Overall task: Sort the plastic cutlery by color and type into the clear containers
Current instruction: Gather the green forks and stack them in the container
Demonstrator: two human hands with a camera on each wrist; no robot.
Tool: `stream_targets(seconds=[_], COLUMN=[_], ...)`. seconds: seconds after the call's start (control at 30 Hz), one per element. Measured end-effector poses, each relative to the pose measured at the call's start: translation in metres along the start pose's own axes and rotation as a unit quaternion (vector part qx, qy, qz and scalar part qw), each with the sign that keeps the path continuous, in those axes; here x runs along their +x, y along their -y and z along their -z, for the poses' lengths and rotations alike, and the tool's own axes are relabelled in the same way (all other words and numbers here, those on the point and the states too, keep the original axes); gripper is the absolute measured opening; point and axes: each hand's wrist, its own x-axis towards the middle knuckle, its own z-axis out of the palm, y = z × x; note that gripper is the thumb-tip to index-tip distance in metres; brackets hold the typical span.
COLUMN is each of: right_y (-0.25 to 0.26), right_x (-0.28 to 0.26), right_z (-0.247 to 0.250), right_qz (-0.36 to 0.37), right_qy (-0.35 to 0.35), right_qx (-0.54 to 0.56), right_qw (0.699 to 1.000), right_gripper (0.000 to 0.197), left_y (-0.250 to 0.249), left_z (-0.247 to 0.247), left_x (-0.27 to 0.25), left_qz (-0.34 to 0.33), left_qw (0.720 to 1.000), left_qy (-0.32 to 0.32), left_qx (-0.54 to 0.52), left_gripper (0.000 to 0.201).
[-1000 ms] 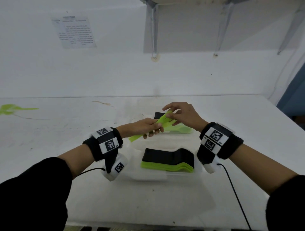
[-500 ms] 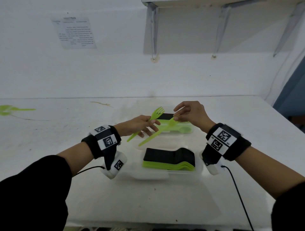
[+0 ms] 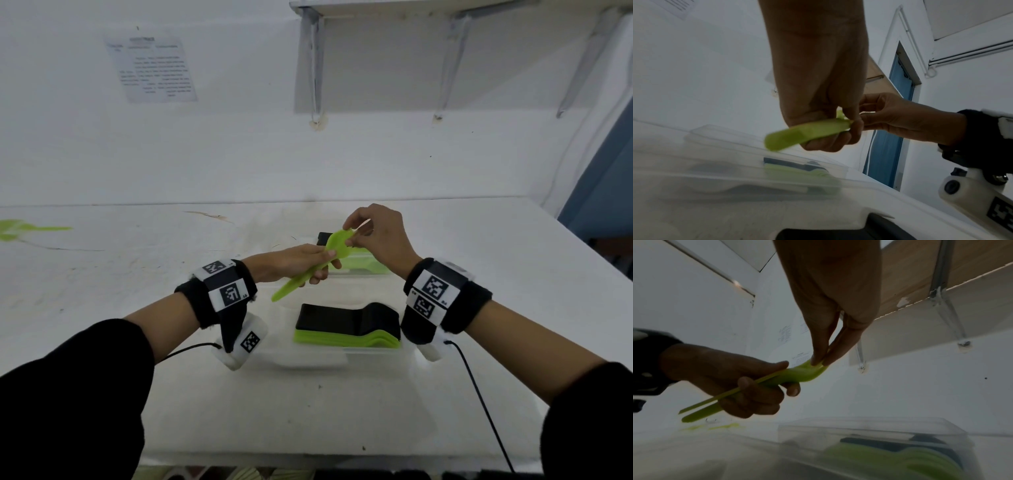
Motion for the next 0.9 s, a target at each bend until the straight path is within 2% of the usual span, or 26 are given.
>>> stream_targets(seconds=[0.13, 0.2, 0.3, 0.43, 0.6, 0.8, 0.9], right_y=[0.0, -0.001, -0.003, -0.004, -0.01, -0.003, -0.001], right_x=[0.0, -0.001, -0.001, -0.005, -0.011, -0.025, -0.036], right_z=[0.001, 0.002, 0.007, 0.011, 0.015, 0.019, 0.022], right_qz=[0.012, 0.031, 0.033, 0.021, -0.024, -0.047, -0.064], right_qy=[-0.021, -0.014, 0.044, 0.133, 0.174, 0.281, 0.331], right_qx=[0.007, -0.038, -0.097, -0.11, -0.132, -0.158, -0.159], right_qw=[1.0, 0.999, 0.994, 0.985, 0.976, 0.945, 0.928], right_gripper=[0.023, 0.023, 0.022, 0.013, 0.011, 0.017, 0.02], left_y=[0.001, 0.001, -0.001, -0.001, 0.006, 0.009, 0.007], left_z=[-0.005, -0.008, -0.008, -0.009, -0.002, -0.013, -0.027], left_x=[0.002, 0.002, 0.001, 0.0, -0.001, -0.009, -0.019], left_qz=[0.001, -0.009, 0.003, 0.02, -0.034, -0.058, -0.07], left_qw=[1.0, 0.999, 0.998, 0.996, 0.994, 0.98, 0.957], left_qy=[0.019, 0.034, 0.057, 0.062, 0.008, 0.014, 0.037], left_qx=[0.006, 0.008, -0.006, 0.059, 0.105, 0.19, 0.281], left_gripper=[0.019, 0.018, 0.017, 0.019, 0.015, 0.018, 0.024])
